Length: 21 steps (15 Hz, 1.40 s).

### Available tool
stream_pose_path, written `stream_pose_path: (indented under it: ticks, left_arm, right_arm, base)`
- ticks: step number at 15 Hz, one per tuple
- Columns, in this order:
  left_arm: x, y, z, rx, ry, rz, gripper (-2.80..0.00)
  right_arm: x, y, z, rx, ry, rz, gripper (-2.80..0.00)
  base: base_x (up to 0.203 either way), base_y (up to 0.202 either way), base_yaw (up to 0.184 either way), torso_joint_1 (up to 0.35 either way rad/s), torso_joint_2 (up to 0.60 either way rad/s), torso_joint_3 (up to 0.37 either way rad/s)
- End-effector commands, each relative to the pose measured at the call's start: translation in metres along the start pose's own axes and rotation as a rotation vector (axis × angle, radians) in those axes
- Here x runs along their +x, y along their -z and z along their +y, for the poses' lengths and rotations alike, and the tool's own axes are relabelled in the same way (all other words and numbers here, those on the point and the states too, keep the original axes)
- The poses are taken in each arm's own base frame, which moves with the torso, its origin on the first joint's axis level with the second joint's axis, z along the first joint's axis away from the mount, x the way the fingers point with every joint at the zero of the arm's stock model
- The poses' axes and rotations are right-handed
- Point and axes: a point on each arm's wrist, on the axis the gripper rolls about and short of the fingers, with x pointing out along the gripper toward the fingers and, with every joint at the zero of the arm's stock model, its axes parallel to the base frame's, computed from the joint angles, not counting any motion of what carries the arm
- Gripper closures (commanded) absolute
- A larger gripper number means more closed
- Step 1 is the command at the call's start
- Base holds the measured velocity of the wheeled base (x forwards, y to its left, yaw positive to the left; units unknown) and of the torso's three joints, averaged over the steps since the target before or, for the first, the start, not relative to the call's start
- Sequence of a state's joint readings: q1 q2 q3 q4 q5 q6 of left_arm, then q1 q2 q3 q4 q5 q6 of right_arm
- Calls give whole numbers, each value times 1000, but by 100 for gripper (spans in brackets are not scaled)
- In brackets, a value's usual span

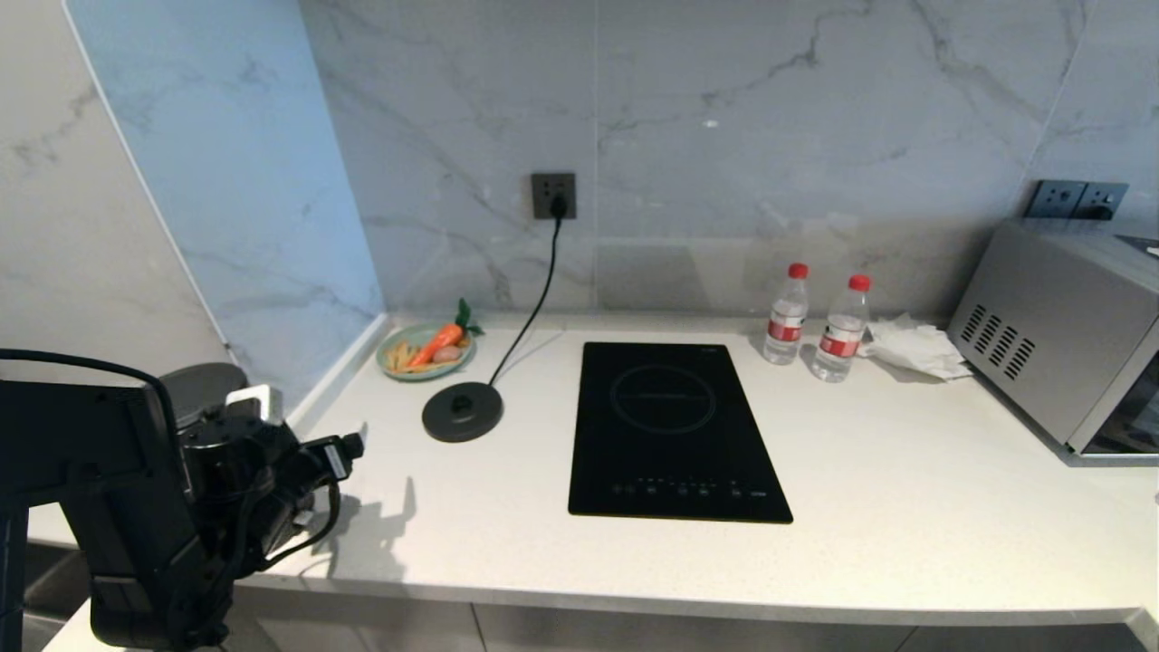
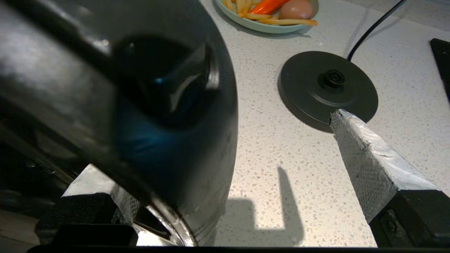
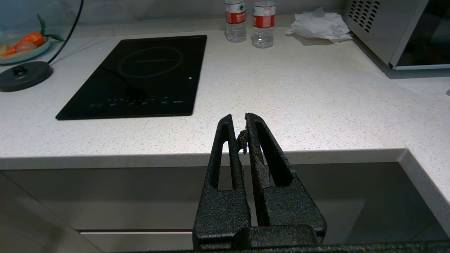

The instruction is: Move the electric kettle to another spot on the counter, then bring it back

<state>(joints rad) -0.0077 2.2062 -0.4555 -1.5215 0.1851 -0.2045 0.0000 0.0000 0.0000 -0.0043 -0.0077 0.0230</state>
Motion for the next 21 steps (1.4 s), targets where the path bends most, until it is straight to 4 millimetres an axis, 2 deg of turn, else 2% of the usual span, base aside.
stream_pose_path:
  ticks: [1,3,9,13,17,21]
  left_arm:
    - [2,-2,9,-9,-25,-10,-280]
    - [2,-5,14,-14,-36,-17,-280]
    - [-6,-7,13,-13,-24,-11,-280]
    - [-6,-8,-15,5,56,-32,-280]
    - [13,-9,-41,4,72,-96,-280]
    - [19,0,-37,8,57,-74,-280]
  right_arm:
    - [0,0,0,0,0,0,0]
    - [0,0,0,0,0,0,0]
    - [0,0,0,0,0,0,0]
    - [0,0,0,0,0,0,0]
    - [0,0,0,0,0,0,0]
    - [0,0,0,0,0,0,0]
  base:
    - [0,0,0,0,0,0]
    - [0,0,0,0,0,0]
    - [0,0,0,0,0,0]
    - [0,0,0,0,0,0]
    - [0,0,0,0,0,0]
    - [0,0,0,0,0,0]
